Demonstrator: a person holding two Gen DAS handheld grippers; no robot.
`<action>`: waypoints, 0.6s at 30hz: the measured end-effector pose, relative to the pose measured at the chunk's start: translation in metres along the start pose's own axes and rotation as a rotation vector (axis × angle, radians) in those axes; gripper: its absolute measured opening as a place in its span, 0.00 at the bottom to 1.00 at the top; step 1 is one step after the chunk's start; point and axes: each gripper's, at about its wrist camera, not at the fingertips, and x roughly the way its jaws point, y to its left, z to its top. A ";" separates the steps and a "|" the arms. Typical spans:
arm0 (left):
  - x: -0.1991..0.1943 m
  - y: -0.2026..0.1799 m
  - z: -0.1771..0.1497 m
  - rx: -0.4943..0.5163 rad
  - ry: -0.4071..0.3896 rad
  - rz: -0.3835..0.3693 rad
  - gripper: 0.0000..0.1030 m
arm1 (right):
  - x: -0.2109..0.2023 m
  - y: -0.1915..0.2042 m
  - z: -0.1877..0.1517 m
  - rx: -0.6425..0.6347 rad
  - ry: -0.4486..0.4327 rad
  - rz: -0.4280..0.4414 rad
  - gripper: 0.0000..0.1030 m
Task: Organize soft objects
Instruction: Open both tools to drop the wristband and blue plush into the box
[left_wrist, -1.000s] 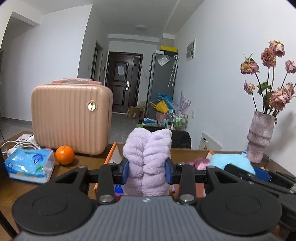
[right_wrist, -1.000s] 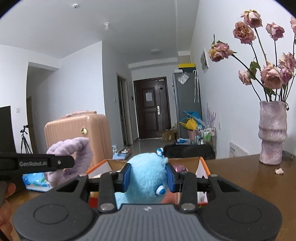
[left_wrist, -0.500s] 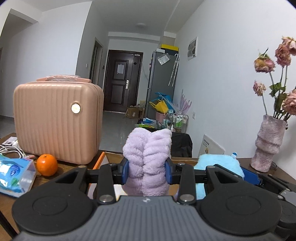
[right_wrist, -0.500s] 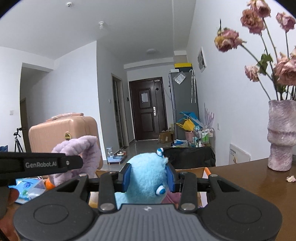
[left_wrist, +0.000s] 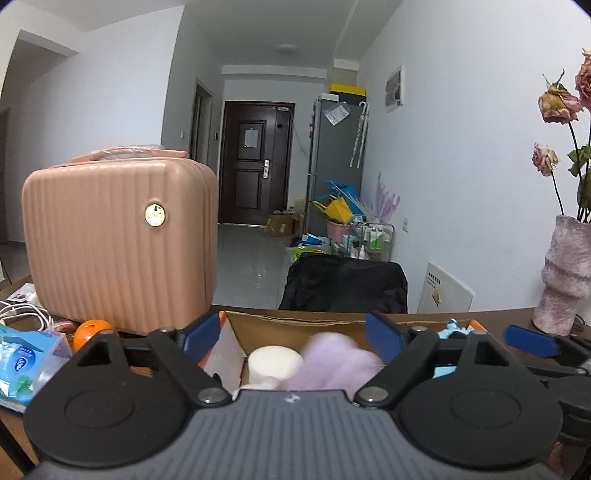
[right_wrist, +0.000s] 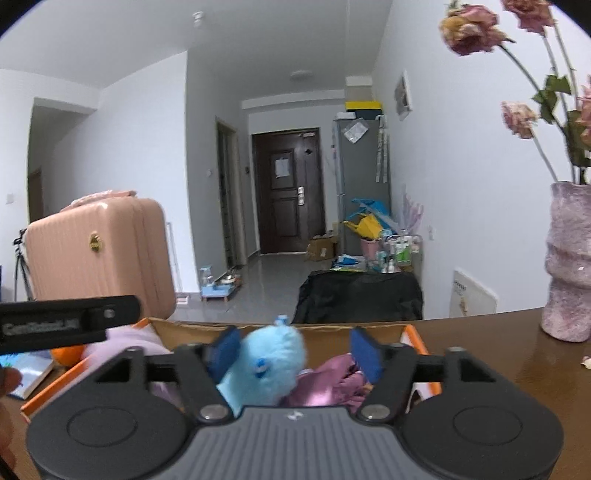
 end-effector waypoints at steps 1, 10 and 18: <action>-0.001 0.000 0.000 0.001 -0.001 0.003 0.94 | -0.001 -0.002 0.000 0.002 -0.005 -0.010 0.75; -0.026 0.004 -0.005 0.013 -0.034 0.052 1.00 | -0.023 -0.021 -0.006 0.023 -0.052 -0.071 1.00; -0.080 0.016 -0.020 0.016 -0.049 0.060 1.00 | -0.070 -0.025 -0.020 0.022 -0.082 -0.089 1.00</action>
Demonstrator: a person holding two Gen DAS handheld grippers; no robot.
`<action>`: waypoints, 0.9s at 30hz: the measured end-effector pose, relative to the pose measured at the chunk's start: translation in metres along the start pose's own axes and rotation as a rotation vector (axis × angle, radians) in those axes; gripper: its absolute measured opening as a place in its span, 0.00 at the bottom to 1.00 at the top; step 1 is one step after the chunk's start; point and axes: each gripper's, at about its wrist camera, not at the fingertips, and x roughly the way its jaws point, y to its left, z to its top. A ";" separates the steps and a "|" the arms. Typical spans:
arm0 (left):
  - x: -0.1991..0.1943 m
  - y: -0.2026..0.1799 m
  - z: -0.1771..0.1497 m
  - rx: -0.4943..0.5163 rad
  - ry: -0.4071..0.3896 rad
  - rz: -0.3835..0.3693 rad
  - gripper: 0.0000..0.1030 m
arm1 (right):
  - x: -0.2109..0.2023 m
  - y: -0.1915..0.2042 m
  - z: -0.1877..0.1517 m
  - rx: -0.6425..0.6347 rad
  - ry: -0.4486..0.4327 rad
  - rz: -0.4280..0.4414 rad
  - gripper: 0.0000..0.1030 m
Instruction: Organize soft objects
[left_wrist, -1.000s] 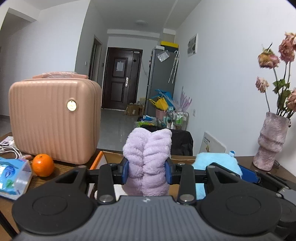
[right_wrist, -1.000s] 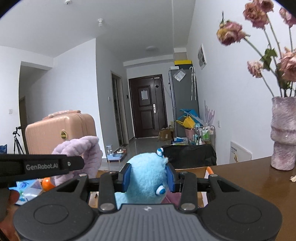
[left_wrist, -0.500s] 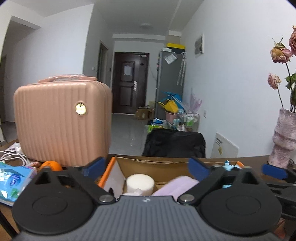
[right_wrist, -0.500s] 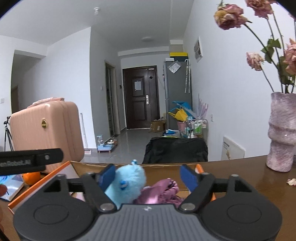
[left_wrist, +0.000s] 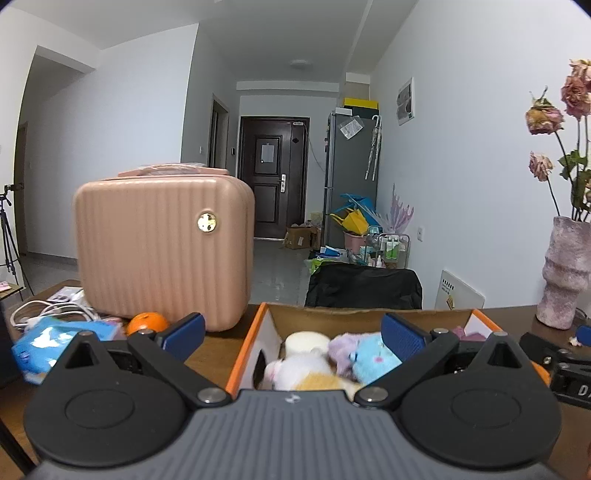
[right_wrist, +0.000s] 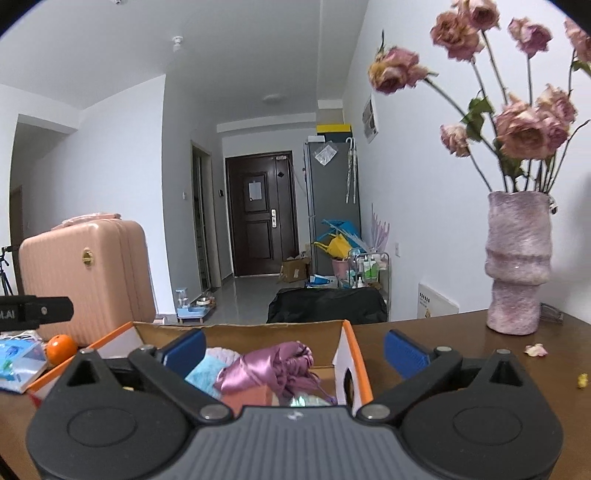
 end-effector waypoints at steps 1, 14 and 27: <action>-0.009 0.002 -0.003 0.004 0.000 0.000 1.00 | -0.009 0.000 -0.003 -0.004 -0.005 0.001 1.00; -0.135 0.024 -0.033 -0.003 0.021 -0.067 1.00 | -0.142 0.011 -0.030 -0.072 -0.029 0.052 1.00; -0.263 0.034 -0.070 0.047 0.016 -0.112 1.00 | -0.283 0.021 -0.036 -0.065 0.002 0.092 1.00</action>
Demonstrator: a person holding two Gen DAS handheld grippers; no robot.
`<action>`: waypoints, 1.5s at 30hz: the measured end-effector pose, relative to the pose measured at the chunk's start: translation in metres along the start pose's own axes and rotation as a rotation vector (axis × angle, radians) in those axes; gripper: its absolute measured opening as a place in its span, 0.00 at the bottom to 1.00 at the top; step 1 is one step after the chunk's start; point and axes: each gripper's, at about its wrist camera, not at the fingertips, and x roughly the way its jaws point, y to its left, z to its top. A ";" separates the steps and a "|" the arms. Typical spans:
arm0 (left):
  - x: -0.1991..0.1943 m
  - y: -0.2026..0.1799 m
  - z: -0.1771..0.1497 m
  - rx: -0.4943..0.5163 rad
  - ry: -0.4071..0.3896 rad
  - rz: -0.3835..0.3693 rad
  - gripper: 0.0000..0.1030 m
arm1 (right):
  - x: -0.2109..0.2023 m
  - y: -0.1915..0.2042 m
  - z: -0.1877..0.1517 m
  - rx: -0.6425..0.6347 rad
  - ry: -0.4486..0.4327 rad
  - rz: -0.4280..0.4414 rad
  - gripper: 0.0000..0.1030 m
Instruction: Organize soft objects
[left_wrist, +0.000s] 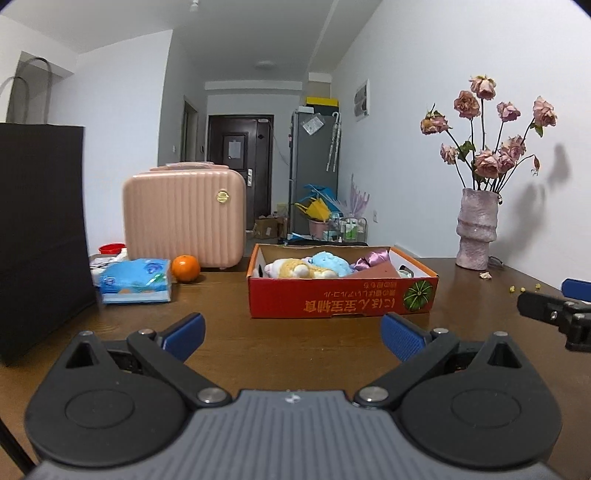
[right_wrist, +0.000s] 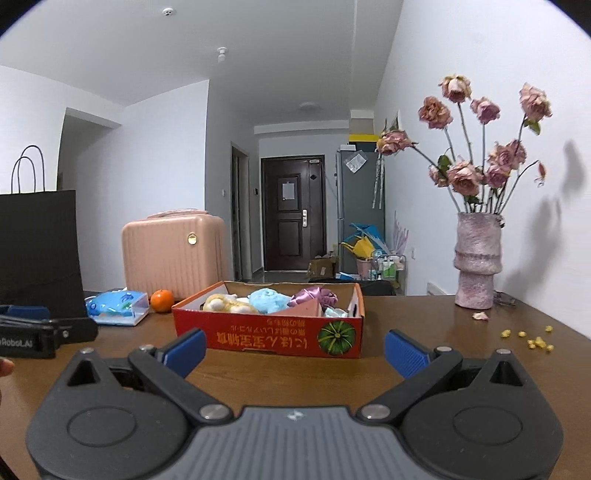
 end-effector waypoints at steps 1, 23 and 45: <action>-0.006 -0.001 -0.001 0.002 -0.003 0.010 1.00 | -0.007 0.001 0.000 -0.002 -0.001 -0.007 1.00; -0.038 -0.002 -0.006 0.000 -0.010 0.038 1.00 | -0.041 0.009 -0.019 0.027 0.078 -0.004 1.00; -0.038 -0.002 -0.007 -0.001 -0.011 0.032 1.00 | -0.041 0.011 -0.017 0.019 0.075 -0.002 1.00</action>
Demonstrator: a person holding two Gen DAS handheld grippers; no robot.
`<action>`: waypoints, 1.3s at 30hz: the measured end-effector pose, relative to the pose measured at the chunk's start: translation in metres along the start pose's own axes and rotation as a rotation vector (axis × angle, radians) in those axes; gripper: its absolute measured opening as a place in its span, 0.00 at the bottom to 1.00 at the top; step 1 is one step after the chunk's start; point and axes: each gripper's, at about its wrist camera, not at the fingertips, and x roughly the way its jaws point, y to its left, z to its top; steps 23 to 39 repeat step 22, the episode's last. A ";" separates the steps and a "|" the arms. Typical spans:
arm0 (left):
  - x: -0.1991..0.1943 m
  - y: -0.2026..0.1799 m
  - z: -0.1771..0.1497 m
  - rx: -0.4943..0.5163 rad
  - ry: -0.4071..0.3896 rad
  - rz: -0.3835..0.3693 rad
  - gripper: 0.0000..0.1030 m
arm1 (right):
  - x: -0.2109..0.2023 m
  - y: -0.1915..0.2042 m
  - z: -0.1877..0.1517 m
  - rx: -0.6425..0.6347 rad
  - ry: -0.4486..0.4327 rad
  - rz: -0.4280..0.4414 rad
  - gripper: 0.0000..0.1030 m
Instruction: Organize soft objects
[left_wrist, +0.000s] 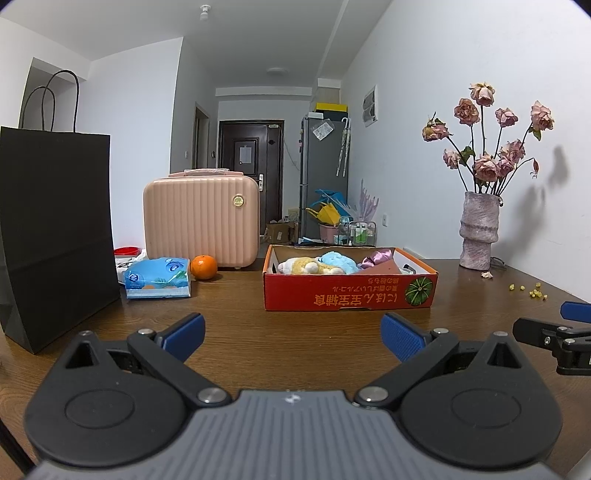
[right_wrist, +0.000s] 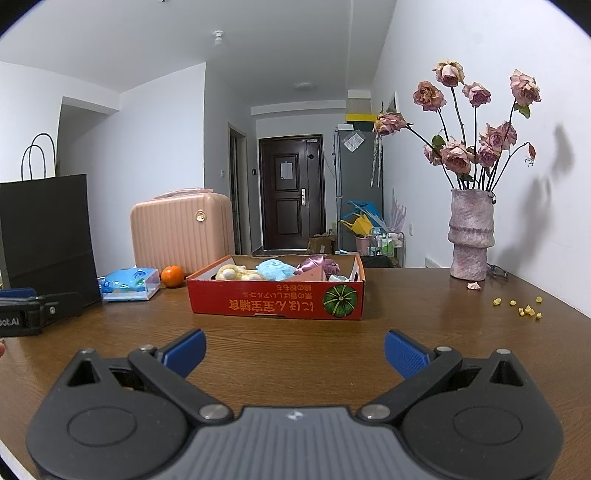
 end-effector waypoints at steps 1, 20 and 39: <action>0.000 0.000 0.001 0.000 0.000 0.000 1.00 | 0.000 0.000 0.000 -0.001 0.000 0.001 1.00; 0.000 0.001 0.001 0.002 0.000 0.004 1.00 | -0.001 0.004 0.000 -0.006 0.002 0.005 1.00; 0.000 0.001 0.001 0.001 -0.002 -0.002 1.00 | -0.001 0.004 0.000 -0.006 0.002 0.005 1.00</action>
